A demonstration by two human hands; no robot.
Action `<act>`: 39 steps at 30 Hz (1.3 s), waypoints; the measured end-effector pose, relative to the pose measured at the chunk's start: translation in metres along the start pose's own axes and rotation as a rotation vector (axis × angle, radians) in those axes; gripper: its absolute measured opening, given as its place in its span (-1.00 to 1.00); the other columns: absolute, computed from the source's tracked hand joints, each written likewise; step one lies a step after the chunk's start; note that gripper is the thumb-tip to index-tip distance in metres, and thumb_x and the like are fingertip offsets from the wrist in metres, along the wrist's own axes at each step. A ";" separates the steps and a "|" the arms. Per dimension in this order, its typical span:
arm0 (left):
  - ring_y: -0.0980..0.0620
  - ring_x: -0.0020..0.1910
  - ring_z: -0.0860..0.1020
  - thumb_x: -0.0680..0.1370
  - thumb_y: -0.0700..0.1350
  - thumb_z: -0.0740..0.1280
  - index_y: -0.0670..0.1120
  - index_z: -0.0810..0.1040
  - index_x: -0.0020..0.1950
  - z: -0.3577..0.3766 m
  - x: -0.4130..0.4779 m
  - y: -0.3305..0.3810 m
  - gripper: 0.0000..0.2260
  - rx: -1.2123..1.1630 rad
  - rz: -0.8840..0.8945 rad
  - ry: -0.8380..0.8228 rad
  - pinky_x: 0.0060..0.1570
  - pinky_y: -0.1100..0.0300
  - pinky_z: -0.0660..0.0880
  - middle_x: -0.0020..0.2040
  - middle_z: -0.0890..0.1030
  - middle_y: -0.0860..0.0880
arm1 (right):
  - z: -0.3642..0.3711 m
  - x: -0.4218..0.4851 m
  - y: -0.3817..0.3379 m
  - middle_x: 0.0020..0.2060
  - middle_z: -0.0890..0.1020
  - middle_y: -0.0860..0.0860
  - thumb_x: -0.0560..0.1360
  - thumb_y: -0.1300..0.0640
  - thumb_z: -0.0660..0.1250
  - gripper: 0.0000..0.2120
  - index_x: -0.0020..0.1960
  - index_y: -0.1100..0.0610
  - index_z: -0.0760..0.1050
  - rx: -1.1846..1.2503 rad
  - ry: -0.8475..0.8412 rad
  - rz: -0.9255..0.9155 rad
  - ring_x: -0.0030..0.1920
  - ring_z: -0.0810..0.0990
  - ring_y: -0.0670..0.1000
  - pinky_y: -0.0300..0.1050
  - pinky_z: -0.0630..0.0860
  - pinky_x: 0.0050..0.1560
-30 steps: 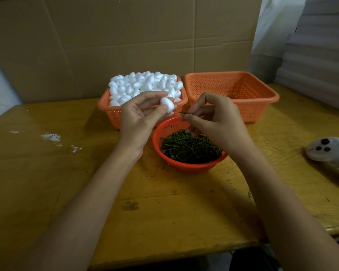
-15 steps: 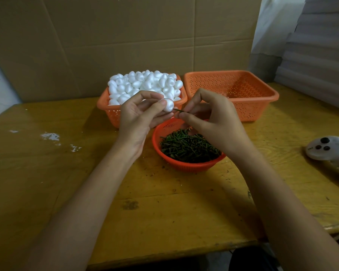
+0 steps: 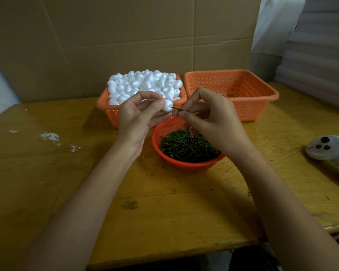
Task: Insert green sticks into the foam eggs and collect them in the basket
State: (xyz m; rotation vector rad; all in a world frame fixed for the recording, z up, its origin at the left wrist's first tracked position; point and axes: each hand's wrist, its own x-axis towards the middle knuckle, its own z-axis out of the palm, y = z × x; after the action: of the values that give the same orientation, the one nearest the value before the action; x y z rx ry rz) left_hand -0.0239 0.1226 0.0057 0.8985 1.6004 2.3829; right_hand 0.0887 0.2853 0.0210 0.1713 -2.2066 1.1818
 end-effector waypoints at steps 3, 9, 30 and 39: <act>-0.11 -0.06 0.75 0.54 -0.26 0.48 -0.15 0.63 0.01 0.000 0.000 0.000 -0.91 0.006 -0.001 -0.008 -0.02 0.09 0.68 -0.06 0.74 -0.18 | 0.000 0.000 0.001 -0.16 0.75 0.02 0.57 0.23 0.48 -0.85 -0.03 0.20 0.50 -0.033 0.004 -0.009 -0.25 0.75 -0.02 0.14 0.67 -0.28; -0.13 0.02 0.74 0.52 -0.25 0.51 -0.16 0.66 0.15 0.000 0.000 -0.001 -0.78 0.043 0.014 -0.025 0.03 0.07 0.68 0.03 0.75 -0.20 | 0.000 0.000 0.003 -0.21 0.74 -0.06 0.56 0.18 0.49 -0.84 -0.01 0.15 0.50 -0.146 0.012 -0.017 -0.25 0.74 -0.09 0.11 0.67 -0.19; -0.18 0.13 0.73 0.50 -0.28 0.57 -0.11 0.71 0.10 -0.001 0.002 -0.007 -0.79 0.075 0.090 -0.059 0.08 0.02 0.68 0.07 0.76 -0.18 | 0.006 -0.002 0.000 -0.17 0.76 -0.13 0.60 0.14 0.44 -0.81 0.04 0.14 0.43 -0.185 -0.024 -0.003 -0.24 0.74 -0.12 0.10 0.65 -0.18; -0.15 0.10 0.74 0.52 -0.24 0.56 -0.08 0.74 0.15 -0.002 0.003 -0.009 -0.78 0.106 0.113 -0.086 0.07 0.03 0.68 0.09 0.76 -0.16 | 0.006 -0.003 0.004 -0.05 0.77 -0.09 0.64 0.21 0.39 -0.78 0.14 0.18 0.34 -0.137 -0.111 0.039 -0.17 0.75 -0.07 0.07 0.68 -0.31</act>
State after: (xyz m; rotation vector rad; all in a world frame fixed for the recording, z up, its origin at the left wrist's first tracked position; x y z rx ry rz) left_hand -0.0291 0.1259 -0.0013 1.1239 1.6991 2.3144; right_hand 0.0863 0.2824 0.0141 0.1407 -2.3888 1.0600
